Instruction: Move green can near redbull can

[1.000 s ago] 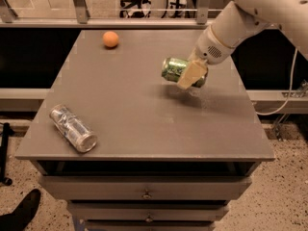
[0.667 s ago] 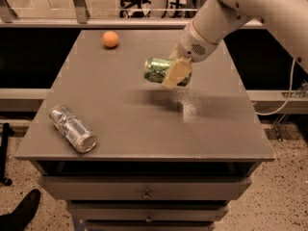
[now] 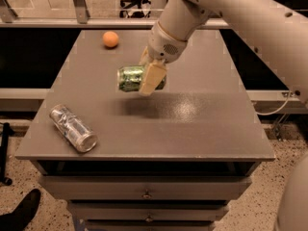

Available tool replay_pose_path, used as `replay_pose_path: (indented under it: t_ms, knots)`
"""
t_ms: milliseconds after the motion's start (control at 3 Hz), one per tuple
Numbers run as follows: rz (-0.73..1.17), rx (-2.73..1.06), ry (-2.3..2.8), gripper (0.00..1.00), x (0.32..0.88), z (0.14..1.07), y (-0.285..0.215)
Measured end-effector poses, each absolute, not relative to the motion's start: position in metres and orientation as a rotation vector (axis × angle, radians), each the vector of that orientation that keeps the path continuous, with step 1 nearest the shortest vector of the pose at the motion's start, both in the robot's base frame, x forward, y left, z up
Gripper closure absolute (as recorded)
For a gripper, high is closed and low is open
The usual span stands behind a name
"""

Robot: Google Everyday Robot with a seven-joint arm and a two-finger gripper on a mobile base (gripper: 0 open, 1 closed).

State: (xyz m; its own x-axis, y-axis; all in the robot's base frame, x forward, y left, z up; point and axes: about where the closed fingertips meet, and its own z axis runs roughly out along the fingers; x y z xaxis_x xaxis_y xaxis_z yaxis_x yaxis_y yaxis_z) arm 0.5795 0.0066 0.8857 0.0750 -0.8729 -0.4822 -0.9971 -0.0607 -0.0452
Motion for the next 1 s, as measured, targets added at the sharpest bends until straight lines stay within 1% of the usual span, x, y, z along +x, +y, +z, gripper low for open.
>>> replay_pose_path:
  t_ms: [333,1000]
  knots:
    - [0.558,-2.136,1.771,1.0,0.569,0.869,0.038]
    - [0.658,-2.263,1.646,1.0,0.558,0.855,0.075]
